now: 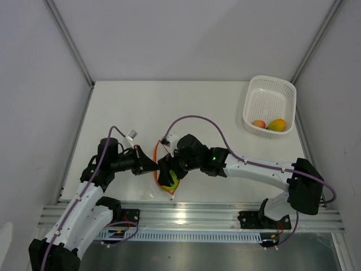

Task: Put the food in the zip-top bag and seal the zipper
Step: Place the fake fruit in the zipper food storage bag, then adjust the zipper food storage bag at the center of the board.

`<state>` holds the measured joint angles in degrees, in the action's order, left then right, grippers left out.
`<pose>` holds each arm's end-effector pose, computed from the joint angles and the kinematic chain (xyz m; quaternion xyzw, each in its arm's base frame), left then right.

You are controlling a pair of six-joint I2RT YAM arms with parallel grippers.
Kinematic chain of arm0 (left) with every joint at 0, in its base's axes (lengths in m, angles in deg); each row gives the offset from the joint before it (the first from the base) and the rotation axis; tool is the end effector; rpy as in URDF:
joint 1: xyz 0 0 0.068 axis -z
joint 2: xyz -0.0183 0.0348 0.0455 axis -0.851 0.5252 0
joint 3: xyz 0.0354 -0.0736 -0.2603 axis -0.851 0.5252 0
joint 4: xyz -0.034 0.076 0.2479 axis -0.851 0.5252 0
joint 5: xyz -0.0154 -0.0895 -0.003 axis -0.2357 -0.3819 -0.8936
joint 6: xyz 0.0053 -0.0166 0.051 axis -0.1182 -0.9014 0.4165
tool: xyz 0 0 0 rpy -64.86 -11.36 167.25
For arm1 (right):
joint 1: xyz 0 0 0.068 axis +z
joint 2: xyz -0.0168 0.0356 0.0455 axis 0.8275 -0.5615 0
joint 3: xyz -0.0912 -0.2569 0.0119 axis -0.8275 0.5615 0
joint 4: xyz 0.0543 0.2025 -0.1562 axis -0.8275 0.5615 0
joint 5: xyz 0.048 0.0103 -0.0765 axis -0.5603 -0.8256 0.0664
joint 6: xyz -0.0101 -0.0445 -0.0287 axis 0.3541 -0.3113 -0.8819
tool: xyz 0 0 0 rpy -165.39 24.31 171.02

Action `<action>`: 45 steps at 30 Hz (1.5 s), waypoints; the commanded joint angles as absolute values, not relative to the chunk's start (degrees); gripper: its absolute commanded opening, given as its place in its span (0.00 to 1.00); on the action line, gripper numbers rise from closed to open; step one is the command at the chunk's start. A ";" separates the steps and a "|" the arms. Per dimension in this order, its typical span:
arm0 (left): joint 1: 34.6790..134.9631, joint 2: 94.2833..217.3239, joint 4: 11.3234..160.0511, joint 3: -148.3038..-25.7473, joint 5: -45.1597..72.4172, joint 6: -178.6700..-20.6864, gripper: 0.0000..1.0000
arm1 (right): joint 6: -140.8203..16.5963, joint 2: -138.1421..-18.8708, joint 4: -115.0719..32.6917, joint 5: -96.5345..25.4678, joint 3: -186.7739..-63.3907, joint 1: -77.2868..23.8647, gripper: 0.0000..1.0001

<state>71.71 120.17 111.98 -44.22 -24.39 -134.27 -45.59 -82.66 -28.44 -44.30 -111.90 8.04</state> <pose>0.1401 -0.0597 0.2412 -0.0545 0.8326 -0.5143 0.1982 0.1383 0.3048 0.2733 -0.3664 0.8053 0.4014 0.2369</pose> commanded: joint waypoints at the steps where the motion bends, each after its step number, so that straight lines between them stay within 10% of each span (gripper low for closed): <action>1: 71.94 119.86 108.27 -43.68 -26.80 -135.82 0.01 | -46.51 -82.77 -29.75 -43.46 -113.52 8.85 0.95; 23: 71.94 117.66 110.47 -43.25 -27.77 -135.21 0.00 | -43.36 -70.37 -18.50 -25.87 -115.46 7.27 0.99; 45: 72.03 114.76 112.75 -43.60 -28.65 -135.12 0.01 | -41.07 -77.67 -30.97 -32.37 -105.35 5.77 0.21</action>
